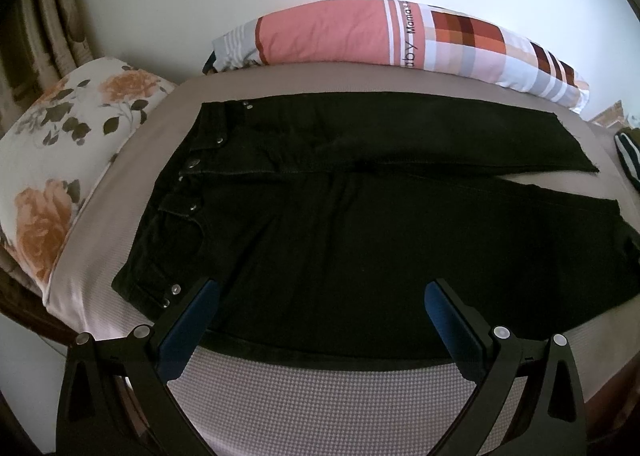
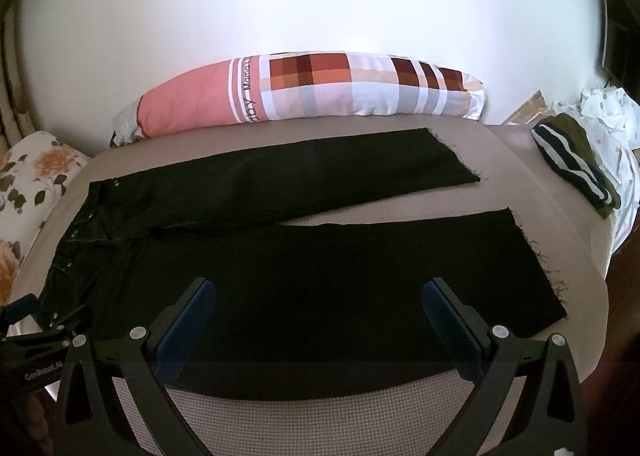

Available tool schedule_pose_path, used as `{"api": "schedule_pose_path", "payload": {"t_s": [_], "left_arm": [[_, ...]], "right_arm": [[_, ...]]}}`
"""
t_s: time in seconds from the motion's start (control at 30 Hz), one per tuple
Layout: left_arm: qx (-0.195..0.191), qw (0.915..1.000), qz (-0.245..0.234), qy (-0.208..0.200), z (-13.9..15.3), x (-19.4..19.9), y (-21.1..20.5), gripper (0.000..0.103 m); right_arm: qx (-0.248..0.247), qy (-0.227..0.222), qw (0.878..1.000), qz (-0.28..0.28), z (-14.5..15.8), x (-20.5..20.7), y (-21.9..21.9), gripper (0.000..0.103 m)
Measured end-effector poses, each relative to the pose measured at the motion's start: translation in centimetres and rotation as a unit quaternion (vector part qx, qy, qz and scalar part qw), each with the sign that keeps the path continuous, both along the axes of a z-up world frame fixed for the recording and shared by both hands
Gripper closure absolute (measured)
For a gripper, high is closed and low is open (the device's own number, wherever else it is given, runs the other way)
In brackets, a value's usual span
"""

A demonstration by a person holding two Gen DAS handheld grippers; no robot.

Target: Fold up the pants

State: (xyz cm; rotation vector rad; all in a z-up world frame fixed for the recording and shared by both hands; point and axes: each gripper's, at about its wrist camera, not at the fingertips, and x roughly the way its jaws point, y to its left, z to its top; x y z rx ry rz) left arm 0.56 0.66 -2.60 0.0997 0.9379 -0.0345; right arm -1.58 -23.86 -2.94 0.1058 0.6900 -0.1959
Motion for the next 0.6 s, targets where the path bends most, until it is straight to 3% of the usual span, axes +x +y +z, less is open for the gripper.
{"api": "schedule_pose_path", "payload": {"t_s": [0.6], "left_arm": [[0.005, 1.0000, -0.001, -0.002, 0.41, 0.28, -0.44, 0.001]], "right_arm": [[0.000, -0.001, 1.000, 0.002, 0.12, 0.06, 0.13, 0.000]]}}
